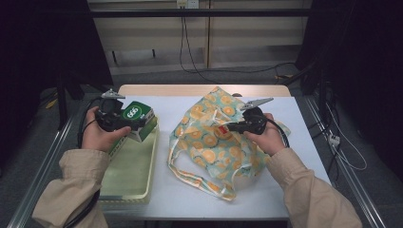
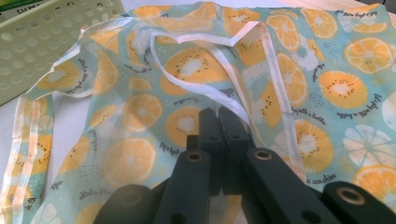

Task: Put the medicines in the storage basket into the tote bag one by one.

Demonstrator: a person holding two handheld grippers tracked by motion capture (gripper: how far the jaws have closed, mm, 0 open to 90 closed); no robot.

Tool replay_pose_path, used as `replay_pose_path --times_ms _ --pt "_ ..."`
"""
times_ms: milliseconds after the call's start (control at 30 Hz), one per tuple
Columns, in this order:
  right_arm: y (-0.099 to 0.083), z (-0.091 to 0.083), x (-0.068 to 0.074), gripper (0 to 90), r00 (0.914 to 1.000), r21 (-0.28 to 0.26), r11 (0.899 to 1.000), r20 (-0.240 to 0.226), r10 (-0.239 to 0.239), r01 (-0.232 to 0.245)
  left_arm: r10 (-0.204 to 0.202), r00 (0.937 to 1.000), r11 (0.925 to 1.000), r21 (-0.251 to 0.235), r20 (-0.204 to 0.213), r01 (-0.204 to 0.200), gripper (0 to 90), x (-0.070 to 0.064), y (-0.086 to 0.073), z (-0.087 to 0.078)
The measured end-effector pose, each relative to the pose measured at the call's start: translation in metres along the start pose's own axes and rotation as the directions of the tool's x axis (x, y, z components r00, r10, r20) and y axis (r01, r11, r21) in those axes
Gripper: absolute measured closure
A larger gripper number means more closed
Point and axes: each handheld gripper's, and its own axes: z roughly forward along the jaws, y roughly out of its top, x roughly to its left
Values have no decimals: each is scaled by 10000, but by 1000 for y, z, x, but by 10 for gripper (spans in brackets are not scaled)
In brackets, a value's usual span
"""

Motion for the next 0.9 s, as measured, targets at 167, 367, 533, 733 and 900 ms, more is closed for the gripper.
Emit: replay_pose_path --times_ms 167,367,533,733,900 --pt "0 -1 -2 900 10000 -26 10000 5 29 -29 339 9986 9989 -353 411 -324 174 -15 15 -5" --pt "0 -1 -3 900 9999 -87 9999 -39 135 -136 1047 9899 9943 -317 954 -1021 175 -50 23 10" --pt "1 -2 -2 900 10000 -87 9999 7 95 -95 1556 9766 9878 -202 1486 -1543 174 -74 25 27" --pt "2 -5 -2 900 10000 -155 9998 22 94 -93 1846 9591 9827 -245 2145 -1837 174 -101 22 49" --pt "2 -6 -3 900 9999 -181 9998 36 104 -104 2043 9476 9785 -227 2455 -2050 174 -120 19 67"
